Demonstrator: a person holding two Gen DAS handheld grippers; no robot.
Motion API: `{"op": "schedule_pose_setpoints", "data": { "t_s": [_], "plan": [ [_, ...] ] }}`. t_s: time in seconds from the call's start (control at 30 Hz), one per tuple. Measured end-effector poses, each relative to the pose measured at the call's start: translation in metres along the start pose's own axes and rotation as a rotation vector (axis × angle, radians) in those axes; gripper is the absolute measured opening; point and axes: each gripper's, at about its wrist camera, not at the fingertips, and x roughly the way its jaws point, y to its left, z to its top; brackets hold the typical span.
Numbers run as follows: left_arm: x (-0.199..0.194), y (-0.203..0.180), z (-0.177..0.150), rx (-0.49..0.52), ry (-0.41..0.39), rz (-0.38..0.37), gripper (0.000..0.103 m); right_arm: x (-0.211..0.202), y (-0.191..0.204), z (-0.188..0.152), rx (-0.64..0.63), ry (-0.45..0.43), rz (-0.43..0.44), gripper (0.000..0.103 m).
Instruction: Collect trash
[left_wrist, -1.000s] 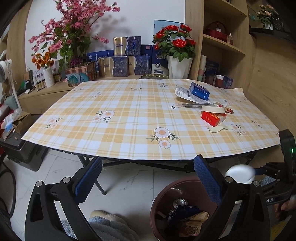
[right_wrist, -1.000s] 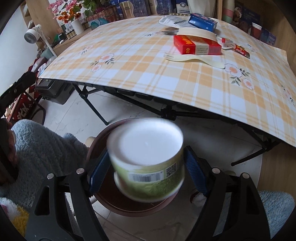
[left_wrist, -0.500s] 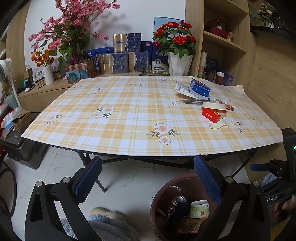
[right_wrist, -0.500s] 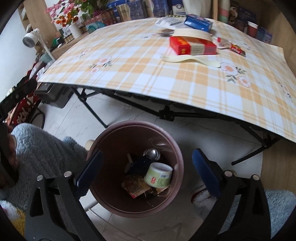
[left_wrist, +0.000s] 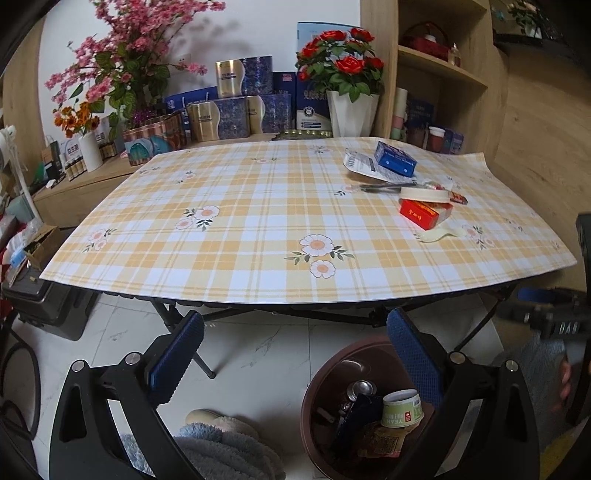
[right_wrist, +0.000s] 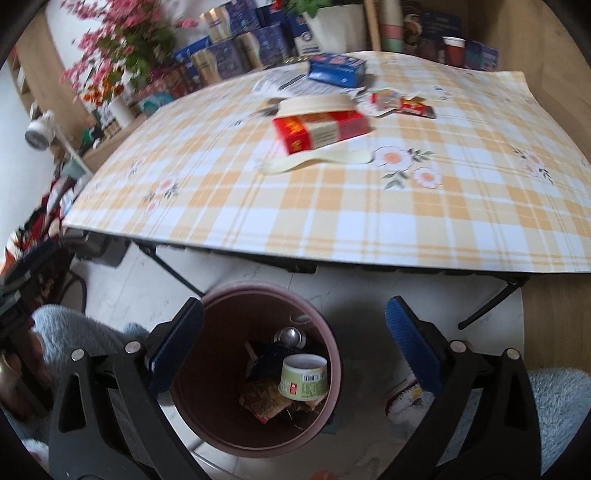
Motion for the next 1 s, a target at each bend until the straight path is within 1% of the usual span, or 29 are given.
{"op": "schedule_pose_setpoints", "data": {
  "t_s": [0.07, 0.2, 0.27, 0.33, 0.47, 0.53, 0.57, 0.63, 0.73, 0.8, 0.87, 0.93, 1.0],
  "plan": [
    [0.001, -0.005, 0.001, 0.019, -0.001, -0.012, 0.097, -0.002, -0.006, 0.003, 0.017, -0.017, -0.024, 0.097],
    [0.009, -0.02, 0.003, 0.066, 0.028, -0.023, 0.097, -0.007, -0.02, 0.01, 0.009, -0.062, -0.06, 0.097],
    [0.014, -0.025, 0.007, 0.061, 0.04, -0.036, 0.097, -0.009, -0.026, 0.015, 0.002, -0.082, -0.072, 0.097],
    [0.02, -0.029, 0.014, 0.032, 0.053, -0.053, 0.097, -0.012, -0.034, 0.022, -0.005, -0.104, -0.085, 0.097],
    [0.041, -0.04, 0.041, -0.062, 0.094, -0.098, 0.097, -0.014, -0.055, 0.041, -0.018, -0.149, -0.126, 0.097],
    [0.061, -0.056, 0.064, -0.113, 0.115, -0.154, 0.097, -0.012, -0.066, 0.05, -0.02, -0.169, -0.141, 0.097],
    [0.067, -0.062, 0.071, -0.121, 0.122, -0.173, 0.097, -0.009, -0.073, 0.055, -0.017, -0.175, -0.148, 0.097],
    [0.09, -0.089, 0.094, -0.12, 0.156, -0.237, 0.097, -0.006, -0.086, 0.066, 0.009, -0.182, -0.149, 0.097],
    [0.12, -0.126, 0.121, -0.082, 0.202, -0.297, 0.097, -0.006, -0.103, 0.073, 0.077, -0.205, -0.1, 0.097],
    [0.14, -0.145, 0.135, -0.058, 0.23, -0.29, 0.097, -0.004, -0.109, 0.074, 0.102, -0.206, -0.083, 0.097],
    [0.158, -0.157, 0.147, -0.061, 0.25, -0.269, 0.097, -0.002, -0.112, 0.072, 0.104, -0.207, -0.09, 0.097],
    [0.18, -0.163, 0.157, -0.098, 0.287, -0.22, 0.097, -0.002, -0.116, 0.071, 0.101, -0.214, -0.092, 0.097],
    [0.196, -0.163, 0.161, -0.133, 0.325, -0.214, 0.097, -0.003, -0.12, 0.07, 0.104, -0.219, -0.094, 0.097]
  ]
}}
